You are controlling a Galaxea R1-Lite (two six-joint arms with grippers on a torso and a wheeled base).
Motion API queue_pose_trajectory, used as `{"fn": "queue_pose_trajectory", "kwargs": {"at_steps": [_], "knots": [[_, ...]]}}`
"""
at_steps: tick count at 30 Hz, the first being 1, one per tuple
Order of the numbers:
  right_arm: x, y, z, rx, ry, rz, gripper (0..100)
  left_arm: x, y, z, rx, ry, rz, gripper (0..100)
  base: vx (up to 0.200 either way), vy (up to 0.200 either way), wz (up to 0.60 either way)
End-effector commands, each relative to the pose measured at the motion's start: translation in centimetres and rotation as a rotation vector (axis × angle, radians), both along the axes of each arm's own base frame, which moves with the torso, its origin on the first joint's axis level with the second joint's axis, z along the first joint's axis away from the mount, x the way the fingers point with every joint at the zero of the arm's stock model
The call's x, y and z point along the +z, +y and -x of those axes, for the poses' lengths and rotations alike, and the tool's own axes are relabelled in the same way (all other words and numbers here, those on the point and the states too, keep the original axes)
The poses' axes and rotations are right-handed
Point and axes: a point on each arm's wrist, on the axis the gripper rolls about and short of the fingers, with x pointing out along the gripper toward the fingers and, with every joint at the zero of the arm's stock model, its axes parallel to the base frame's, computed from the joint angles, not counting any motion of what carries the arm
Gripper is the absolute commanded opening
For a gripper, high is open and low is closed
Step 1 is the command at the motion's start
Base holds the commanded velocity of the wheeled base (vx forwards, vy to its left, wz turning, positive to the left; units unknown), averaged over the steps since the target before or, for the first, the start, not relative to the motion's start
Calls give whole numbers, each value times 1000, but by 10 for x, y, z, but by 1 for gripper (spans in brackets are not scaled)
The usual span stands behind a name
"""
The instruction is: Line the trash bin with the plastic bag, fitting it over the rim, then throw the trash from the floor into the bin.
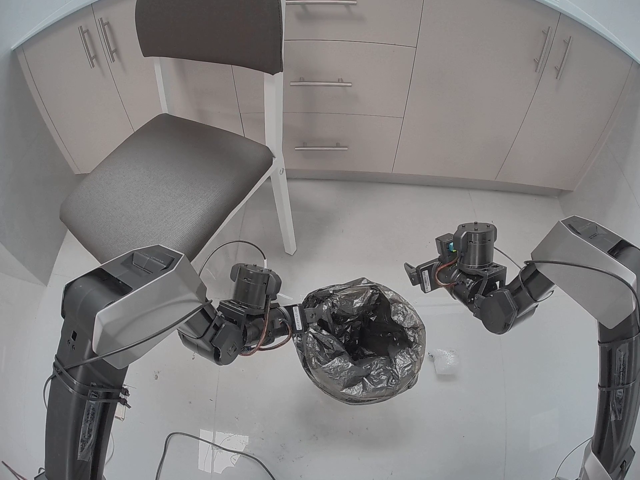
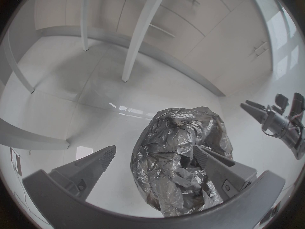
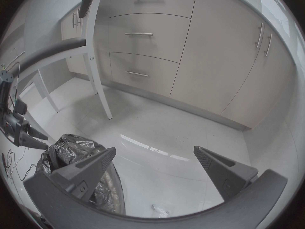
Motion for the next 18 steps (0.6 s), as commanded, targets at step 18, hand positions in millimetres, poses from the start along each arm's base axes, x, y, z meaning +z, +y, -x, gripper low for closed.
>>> {"fn": "queue_pose_trajectory", "kwargs": {"at_steps": [18], "knots": [[-51,20,36,85,156,-61,100,-13,-16,43,-187,-20,-103,100,0,0,0]]}}
